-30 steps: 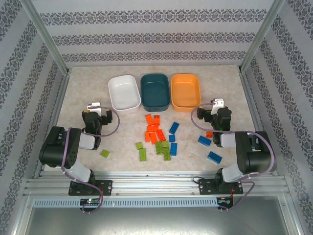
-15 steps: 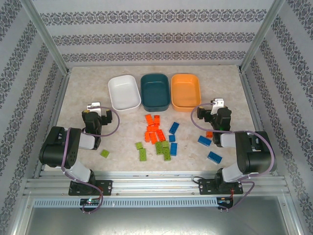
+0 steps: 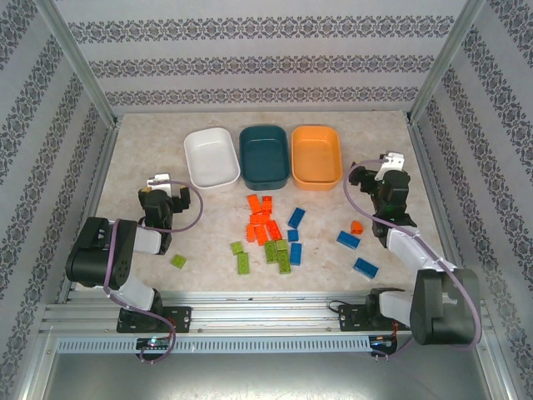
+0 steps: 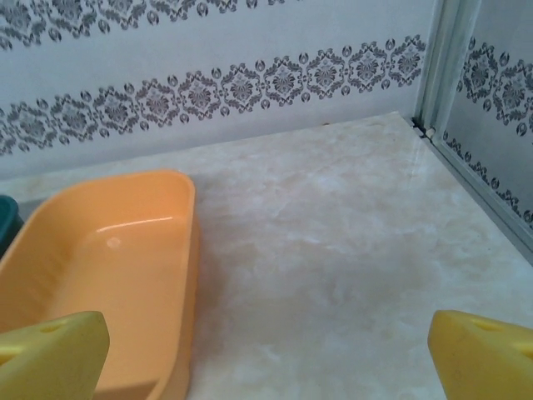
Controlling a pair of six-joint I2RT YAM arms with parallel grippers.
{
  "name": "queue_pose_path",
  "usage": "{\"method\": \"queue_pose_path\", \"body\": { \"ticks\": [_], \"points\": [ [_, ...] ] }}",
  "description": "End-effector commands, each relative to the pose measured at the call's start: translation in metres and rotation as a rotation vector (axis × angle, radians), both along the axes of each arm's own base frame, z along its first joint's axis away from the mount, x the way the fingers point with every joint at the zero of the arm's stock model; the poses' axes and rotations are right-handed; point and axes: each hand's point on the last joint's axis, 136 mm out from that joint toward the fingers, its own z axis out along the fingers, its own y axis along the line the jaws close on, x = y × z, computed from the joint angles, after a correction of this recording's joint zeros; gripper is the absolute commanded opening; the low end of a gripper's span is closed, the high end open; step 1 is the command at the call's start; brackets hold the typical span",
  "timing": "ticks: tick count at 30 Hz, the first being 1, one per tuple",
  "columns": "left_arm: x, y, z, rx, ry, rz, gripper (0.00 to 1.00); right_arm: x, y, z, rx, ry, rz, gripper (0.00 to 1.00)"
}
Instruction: Sort the legos into containers by color
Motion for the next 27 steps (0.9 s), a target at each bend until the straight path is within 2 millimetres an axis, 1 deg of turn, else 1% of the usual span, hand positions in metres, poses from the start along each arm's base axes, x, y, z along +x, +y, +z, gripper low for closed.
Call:
{"method": "queue_pose_path", "body": {
  "ticks": [1,3,5,7,9,12,13,15,18,21,23,24,26,27],
  "points": [
    [0.016,0.001,0.027,-0.002,0.046,-0.003,1.00,-0.005,0.009,-0.003,0.128,0.077,0.017,0.98],
    [0.026,0.002,0.043,0.003,0.099,0.008,1.00,-0.007,0.015,-0.002,0.176,0.098,0.031,0.98],
    [0.030,-0.001,0.064,-0.014,0.065,-0.003,1.00,-0.008,0.017,-0.001,0.220,0.118,0.027,0.98],
    [0.029,-0.004,0.089,-0.064,0.000,-0.002,1.00,-0.011,0.017,-0.001,0.256,0.142,0.013,0.98],
    [0.026,-0.007,0.111,-0.116,-0.030,-0.005,1.00,-0.014,0.018,-0.003,0.281,0.179,0.002,0.98],
    [0.022,-0.009,0.132,-0.183,0.003,0.011,1.00,-0.019,0.026,0.001,0.320,0.214,0.035,0.98],
    [0.021,-0.014,0.138,-0.215,0.017,-0.006,1.00,-0.021,0.031,0.002,0.332,0.224,0.058,0.98],
    [0.019,-0.025,0.143,-0.293,0.054,-0.033,1.00,-0.027,0.036,0.003,0.348,0.259,0.080,0.98],
    [0.010,-0.049,0.141,-0.404,0.131,-0.115,1.00,-0.041,0.030,-0.004,0.367,0.347,0.011,0.98],
    [-0.008,-0.065,0.142,-0.383,0.138,-0.157,1.00,-0.059,0.021,-0.017,0.346,0.475,-0.063,0.98],
    [-0.022,-0.079,0.148,-0.387,0.091,-0.209,1.00,-0.068,0.022,-0.024,0.329,0.554,-0.057,0.98],
    [-0.030,-0.082,0.148,-0.408,0.088,-0.206,1.00,-0.072,0.026,-0.028,0.323,0.588,-0.032,0.98],
    [-0.044,-0.084,0.143,-0.474,0.155,-0.175,1.00,-0.079,0.030,-0.035,0.307,0.638,-0.004,0.98],
    [-0.050,-0.089,0.140,-0.489,0.209,-0.189,1.00,-0.084,0.029,-0.040,0.303,0.666,-0.010,0.98]
  ]
}}
